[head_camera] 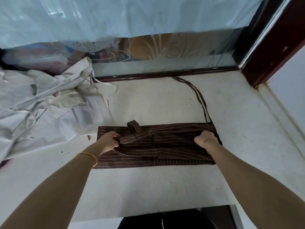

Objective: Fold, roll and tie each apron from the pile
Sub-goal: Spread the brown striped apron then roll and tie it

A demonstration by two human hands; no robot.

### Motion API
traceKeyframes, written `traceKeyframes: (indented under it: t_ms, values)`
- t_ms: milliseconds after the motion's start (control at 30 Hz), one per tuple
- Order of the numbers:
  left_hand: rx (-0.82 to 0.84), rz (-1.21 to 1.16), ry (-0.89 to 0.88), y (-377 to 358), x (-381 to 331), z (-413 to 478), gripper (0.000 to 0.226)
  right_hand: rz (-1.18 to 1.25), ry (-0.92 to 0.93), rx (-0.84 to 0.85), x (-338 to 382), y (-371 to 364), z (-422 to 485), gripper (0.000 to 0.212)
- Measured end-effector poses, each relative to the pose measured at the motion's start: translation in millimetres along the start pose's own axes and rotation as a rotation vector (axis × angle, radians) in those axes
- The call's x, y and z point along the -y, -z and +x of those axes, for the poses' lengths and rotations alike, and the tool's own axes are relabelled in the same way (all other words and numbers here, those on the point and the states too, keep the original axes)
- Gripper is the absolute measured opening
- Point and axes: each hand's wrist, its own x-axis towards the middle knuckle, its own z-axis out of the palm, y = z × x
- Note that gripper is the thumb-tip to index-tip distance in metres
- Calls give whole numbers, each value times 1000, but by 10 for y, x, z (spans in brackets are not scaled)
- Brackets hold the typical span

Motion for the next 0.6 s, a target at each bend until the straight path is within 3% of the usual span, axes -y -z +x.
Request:
traceKeyframes:
  t_ms: [133,267,467,533,600]
  values:
    - [-105,242,-102,-40,-165,63,41,-114,310,-349,238,-3,-181,19]
    - [53,220,-240,19,-260,51,42,-178,713,-222,560,-231,-333,45]
    - [288,110,-42,140,-373,-97,32,-254,667,-182,568,-531,-279,49]
    - [300,-14,61,160,-361,-93,34,-255,674,-183,533,-551,-264,48]
    - [248,9,111,178,-306,-48,31,-241,685,-169,519,-549,-250,49]
